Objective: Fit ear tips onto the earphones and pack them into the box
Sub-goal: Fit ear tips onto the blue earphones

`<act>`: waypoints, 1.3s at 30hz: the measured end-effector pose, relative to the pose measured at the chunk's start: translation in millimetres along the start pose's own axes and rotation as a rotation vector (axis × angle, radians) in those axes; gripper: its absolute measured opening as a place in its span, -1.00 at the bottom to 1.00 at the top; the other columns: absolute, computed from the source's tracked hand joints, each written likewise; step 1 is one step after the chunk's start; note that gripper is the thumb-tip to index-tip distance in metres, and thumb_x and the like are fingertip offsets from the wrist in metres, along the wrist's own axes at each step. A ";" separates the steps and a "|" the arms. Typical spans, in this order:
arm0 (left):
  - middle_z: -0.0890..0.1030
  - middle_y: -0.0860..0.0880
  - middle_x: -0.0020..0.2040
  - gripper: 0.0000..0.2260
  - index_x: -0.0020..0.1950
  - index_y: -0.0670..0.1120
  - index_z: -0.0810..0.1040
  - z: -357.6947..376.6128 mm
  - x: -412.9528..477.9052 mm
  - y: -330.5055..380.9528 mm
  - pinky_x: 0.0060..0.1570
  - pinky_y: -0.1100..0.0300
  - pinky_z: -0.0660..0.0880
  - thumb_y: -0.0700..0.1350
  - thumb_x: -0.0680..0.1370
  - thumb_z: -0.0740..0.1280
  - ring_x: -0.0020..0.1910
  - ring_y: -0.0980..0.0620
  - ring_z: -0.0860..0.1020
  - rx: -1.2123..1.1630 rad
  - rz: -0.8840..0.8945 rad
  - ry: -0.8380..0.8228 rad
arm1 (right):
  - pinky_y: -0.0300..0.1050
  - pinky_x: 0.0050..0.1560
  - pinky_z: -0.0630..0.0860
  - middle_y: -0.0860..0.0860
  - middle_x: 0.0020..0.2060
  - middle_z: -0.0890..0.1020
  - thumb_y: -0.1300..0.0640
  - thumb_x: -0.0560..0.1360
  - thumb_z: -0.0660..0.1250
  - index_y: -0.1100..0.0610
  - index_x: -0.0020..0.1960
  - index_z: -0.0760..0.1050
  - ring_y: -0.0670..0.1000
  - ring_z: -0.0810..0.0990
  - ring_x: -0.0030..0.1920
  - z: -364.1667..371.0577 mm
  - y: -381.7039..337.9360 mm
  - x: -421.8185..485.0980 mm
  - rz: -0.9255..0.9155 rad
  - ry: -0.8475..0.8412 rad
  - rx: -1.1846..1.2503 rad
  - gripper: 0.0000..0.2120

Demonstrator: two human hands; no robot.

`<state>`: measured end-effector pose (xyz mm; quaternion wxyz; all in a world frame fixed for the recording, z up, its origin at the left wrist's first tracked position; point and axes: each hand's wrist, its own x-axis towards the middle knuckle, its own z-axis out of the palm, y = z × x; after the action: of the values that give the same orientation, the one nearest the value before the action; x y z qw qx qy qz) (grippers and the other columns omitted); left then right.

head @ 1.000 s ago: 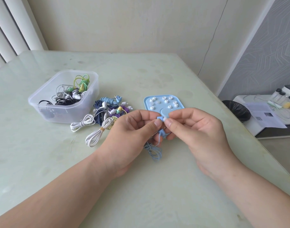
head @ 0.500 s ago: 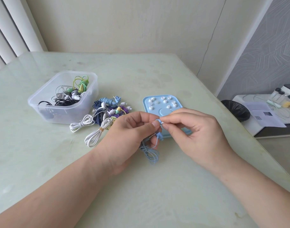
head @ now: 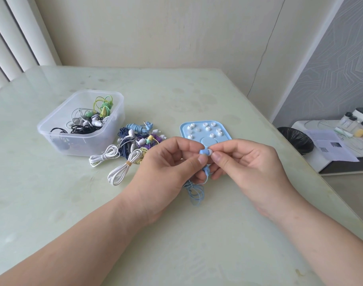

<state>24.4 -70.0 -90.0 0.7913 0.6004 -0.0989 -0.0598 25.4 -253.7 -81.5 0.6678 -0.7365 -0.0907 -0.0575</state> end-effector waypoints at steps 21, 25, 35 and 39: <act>0.63 -0.17 -0.21 -0.80 0.22 -0.14 0.64 -5.8 2.1 6.3 -0.08 0.00 0.62 -0.26 0.62 0.34 -0.30 -0.11 0.63 -0.129 -0.113 0.021 | -0.20 0.03 0.62 0.18 -0.10 0.76 0.50 0.49 0.38 0.29 0.09 0.64 0.09 0.76 -0.05 3.3 -14.2 -7.7 0.197 -0.126 0.117 -0.76; 0.62 -0.17 -0.24 -0.83 0.17 -0.19 0.66 -5.4 2.2 9.5 -0.16 0.04 0.63 -0.23 0.60 0.36 -0.30 -0.12 0.61 -0.231 -0.155 0.039 | -0.15 0.04 0.64 0.19 -0.12 0.76 0.48 0.50 0.39 0.29 0.01 0.65 0.13 0.76 -0.05 7.9 -13.4 -8.9 0.228 -0.101 0.128 -0.84; 0.63 -0.17 -0.19 -0.83 0.17 -0.23 0.65 -3.1 1.8 8.0 -0.22 0.14 0.62 -0.24 0.63 0.33 -0.32 -0.07 0.61 -0.198 -0.142 0.108 | -0.18 0.02 0.64 0.14 -0.10 0.76 0.45 0.50 0.42 0.25 0.02 0.66 0.07 0.76 -0.07 7.0 -16.6 -7.6 0.260 -0.063 0.171 -0.83; 0.67 -0.12 -0.16 -0.85 0.09 -0.25 0.68 -2.9 0.7 5.6 -0.22 0.17 0.61 -0.25 0.63 0.33 -0.29 -0.04 0.62 -0.114 -0.155 0.123 | 0.00 -0.04 0.69 0.19 -0.08 0.65 0.44 0.51 0.41 0.28 0.03 0.67 0.22 0.75 -0.14 6.7 -16.0 -7.3 0.262 -0.032 0.237 -0.84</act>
<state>25.7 -65.9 -85.3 0.8216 0.5629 0.0001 -0.0896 14.6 -245.9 -68.1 0.7502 -0.6590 -0.0110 0.0529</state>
